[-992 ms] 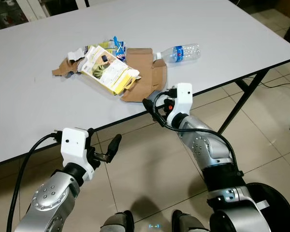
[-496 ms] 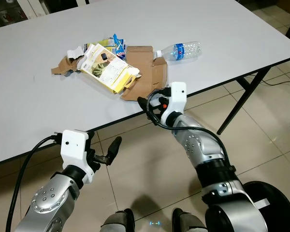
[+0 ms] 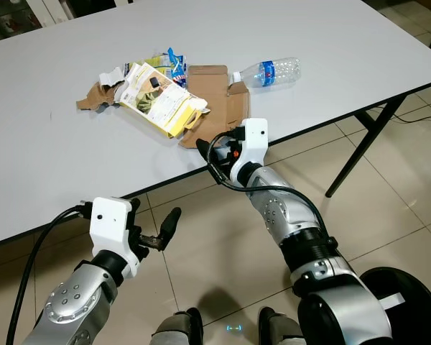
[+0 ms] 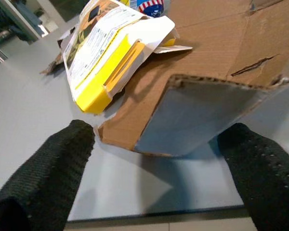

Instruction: Picking trash to rubbish bin

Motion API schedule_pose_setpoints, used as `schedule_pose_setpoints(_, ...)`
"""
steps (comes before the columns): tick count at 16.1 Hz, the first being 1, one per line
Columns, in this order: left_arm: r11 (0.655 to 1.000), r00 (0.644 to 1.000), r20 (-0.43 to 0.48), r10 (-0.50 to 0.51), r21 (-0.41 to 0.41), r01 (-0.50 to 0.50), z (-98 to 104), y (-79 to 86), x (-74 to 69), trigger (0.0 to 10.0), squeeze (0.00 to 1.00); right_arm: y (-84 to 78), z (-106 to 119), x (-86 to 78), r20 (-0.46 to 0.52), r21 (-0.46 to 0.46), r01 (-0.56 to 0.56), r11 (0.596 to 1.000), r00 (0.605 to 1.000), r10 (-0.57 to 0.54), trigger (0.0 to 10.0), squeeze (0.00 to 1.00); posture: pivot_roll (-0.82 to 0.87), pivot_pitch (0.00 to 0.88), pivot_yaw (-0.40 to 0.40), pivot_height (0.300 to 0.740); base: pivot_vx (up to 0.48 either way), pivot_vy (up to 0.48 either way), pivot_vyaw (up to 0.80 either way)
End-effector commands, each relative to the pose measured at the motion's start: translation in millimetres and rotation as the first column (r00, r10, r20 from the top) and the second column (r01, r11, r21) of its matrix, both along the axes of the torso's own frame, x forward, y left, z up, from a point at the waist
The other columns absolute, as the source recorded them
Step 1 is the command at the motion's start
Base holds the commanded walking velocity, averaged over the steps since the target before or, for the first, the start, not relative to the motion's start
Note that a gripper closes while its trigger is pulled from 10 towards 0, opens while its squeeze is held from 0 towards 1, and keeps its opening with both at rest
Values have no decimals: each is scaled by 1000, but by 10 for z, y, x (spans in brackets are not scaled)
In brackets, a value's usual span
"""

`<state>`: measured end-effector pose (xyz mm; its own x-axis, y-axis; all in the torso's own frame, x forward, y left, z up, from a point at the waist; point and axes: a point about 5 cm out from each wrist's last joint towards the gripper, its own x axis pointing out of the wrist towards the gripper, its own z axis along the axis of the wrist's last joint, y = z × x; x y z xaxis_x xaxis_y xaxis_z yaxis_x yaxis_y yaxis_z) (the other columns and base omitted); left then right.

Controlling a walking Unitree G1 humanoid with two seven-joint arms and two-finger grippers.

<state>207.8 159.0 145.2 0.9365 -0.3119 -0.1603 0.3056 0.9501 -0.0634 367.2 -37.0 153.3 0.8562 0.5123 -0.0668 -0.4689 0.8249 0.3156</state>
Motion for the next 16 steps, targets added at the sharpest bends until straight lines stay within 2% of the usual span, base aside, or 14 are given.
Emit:
schedule_pose_setpoints(1,1000,1000,-6,0,2,0,16,-6,-41,10000,0,144,-45,-39,-24,27,-39,999,999,40,0,0,117,258,110,740,0,0,0)
schedule_pose_setpoints(16,1000,1000,-18,-6,7,6,13,-17,-68,10000,0,178,-142,-46,-16,42,-43,998,999,44,0,0,124,261,120,740,0,0,0)
